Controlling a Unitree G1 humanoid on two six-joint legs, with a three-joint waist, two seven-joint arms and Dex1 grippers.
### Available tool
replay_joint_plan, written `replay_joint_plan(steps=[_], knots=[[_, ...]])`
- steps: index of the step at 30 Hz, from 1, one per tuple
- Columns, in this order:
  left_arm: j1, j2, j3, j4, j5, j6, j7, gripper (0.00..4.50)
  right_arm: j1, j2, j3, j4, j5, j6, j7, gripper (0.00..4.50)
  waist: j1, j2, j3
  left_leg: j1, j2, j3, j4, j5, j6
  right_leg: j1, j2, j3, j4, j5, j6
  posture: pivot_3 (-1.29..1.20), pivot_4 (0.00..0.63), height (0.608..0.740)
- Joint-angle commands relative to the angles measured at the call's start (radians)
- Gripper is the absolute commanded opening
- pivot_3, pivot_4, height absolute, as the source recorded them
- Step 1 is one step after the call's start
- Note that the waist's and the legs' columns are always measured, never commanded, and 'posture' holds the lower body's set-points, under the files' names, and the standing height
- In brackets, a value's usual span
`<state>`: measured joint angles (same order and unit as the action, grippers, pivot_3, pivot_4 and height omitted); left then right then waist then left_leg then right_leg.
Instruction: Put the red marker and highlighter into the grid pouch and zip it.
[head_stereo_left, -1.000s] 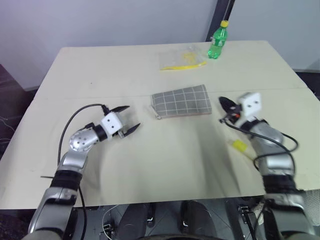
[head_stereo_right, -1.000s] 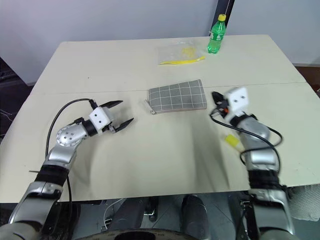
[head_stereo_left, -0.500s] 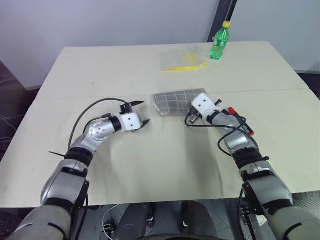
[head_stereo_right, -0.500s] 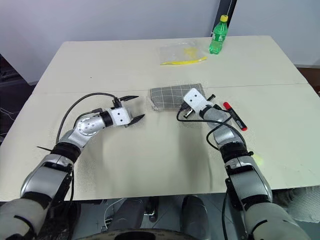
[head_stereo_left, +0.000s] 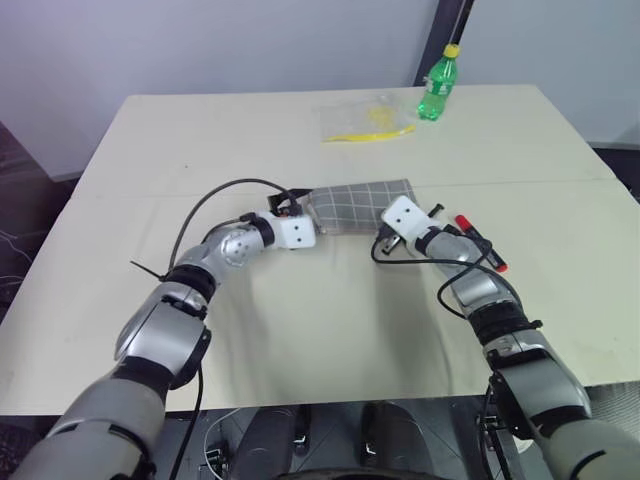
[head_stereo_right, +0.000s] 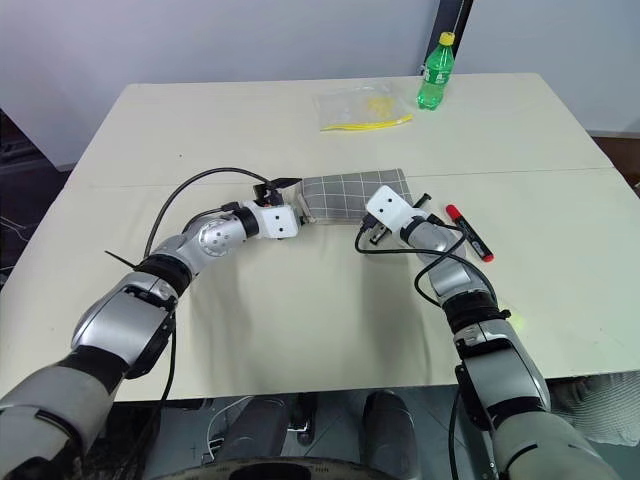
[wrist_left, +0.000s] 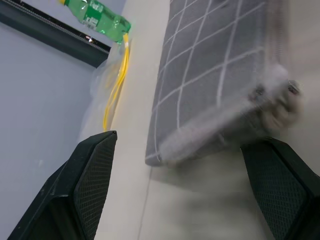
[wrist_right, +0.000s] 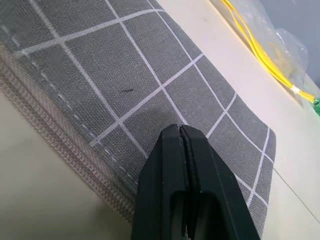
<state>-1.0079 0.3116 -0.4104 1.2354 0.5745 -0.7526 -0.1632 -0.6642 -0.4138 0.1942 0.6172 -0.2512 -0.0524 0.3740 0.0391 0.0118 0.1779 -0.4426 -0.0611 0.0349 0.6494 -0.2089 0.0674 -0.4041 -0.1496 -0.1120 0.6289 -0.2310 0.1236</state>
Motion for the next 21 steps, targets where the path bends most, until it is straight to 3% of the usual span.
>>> replay_joint_plan(steps=[1,4,6,8,13,14,21], knots=[[-0.015,-0.03,-0.034,0.04,0.029,0.031,0.007,4.07,0.032,-0.005,0.0,-0.039,0.004,0.021,0.024,0.06,0.0,0.0,0.0,0.0,0.0,0.0,0.0,0.0,0.0,0.0,0.0,0.0,0.0,0.0,0.0,0.0,0.15,0.74],[-0.02,-0.052,-0.03,0.053,0.013,0.025,-0.038,4.07,0.046,-0.007,-0.007,-0.064,0.004,0.032,0.027,0.06,0.001,0.0,0.0,0.0,0.0,0.0,0.0,0.0,-0.001,0.0,0.0,0.0,0.0,0.0,0.0,0.0,0.15,0.74],[-0.015,-0.066,-0.013,0.057,-0.016,0.022,-0.096,3.55,0.053,-0.008,-0.011,-0.08,0.004,0.038,0.026,0.0,0.0,0.0,0.0,0.0,0.0,0.0,0.0,0.0,-0.001,0.0,0.0,0.0,0.0,0.0,0.0,0.0,0.15,0.74],[-0.012,-0.07,-0.013,0.055,-0.021,0.018,-0.11,2.78,0.057,-0.009,-0.016,-0.093,0.007,0.042,0.026,0.0,0.0,-0.001,0.0,0.0,0.0,0.0,0.0,0.0,-0.001,0.0,0.0,0.0,0.0,0.0,0.0,0.0,0.15,0.74],[-0.007,-0.067,-0.017,0.045,-0.017,0.005,-0.104,0.28,0.056,-0.01,-0.022,-0.107,0.008,0.044,0.029,0.0,0.0,-0.001,0.0,0.0,0.0,0.0,0.0,-0.001,0.0,0.0,-0.001,0.0,0.0,0.0,0.0,0.0,0.15,0.74],[-0.005,-0.066,-0.018,0.043,-0.017,0.0,-0.102,0.03,0.055,-0.009,-0.02,-0.11,0.006,0.042,0.03,0.0,0.0,-0.001,0.0,0.0,0.0,0.0,0.0,-0.001,0.0,0.0,-0.001,0.0,0.0,0.0,0.0,0.0,0.15,0.74],[0.027,-0.024,-0.01,0.006,-0.04,-0.061,-0.111,0.03,0.094,-0.025,-0.049,-0.232,0.062,0.03,0.093,0.0,-0.003,-0.001,0.0,-0.001,0.0,0.0,-0.001,-0.001,0.0,-0.001,-0.001,0.0,-0.001,0.0,0.0,0.0,0.15,0.74]])
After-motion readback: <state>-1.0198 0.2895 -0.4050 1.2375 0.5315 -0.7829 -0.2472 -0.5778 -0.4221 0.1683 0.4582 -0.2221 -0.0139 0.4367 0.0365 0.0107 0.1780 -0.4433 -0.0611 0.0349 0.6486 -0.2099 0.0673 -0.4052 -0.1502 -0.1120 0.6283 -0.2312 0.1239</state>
